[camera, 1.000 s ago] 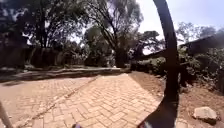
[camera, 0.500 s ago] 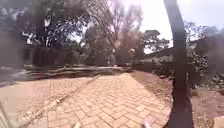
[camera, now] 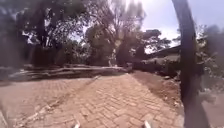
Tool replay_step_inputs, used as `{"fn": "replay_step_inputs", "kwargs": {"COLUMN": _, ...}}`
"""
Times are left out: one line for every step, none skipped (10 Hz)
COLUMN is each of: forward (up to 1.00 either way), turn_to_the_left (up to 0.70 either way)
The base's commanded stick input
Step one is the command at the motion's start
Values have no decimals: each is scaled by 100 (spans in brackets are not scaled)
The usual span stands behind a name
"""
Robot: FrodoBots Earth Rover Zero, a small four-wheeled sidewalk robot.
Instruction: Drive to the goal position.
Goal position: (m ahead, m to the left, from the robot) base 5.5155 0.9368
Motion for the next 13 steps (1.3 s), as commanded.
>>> {"fn": "replay_step_inputs", "kwargs": {"forward": 70, "turn_to_the_left": 0}}
{"fn": "replay_step_inputs", "kwargs": {"forward": 70, "turn_to_the_left": 0}}
{"fn": "replay_step_inputs", "kwargs": {"forward": 70, "turn_to_the_left": 0}}
{"fn": "replay_step_inputs", "kwargs": {"forward": 70, "turn_to_the_left": 0}}
{"fn": "replay_step_inputs", "kwargs": {"forward": 70, "turn_to_the_left": 0}}
{"fn": "replay_step_inputs", "kwargs": {"forward": 70, "turn_to_the_left": 0}}
{"fn": "replay_step_inputs", "kwargs": {"forward": 70, "turn_to_the_left": 0}}
{"fn": "replay_step_inputs", "kwargs": {"forward": 70, "turn_to_the_left": 0}}
{"fn": "replay_step_inputs", "kwargs": {"forward": 70, "turn_to_the_left": 0}}
{"fn": "replay_step_inputs", "kwargs": {"forward": 70, "turn_to_the_left": 0}}
{"fn": "replay_step_inputs", "kwargs": {"forward": 70, "turn_to_the_left": 0}}
{"fn": "replay_step_inputs", "kwargs": {"forward": 70, "turn_to_the_left": 0}}
{"fn": "replay_step_inputs", "kwargs": {"forward": 70, "turn_to_the_left": 0}}
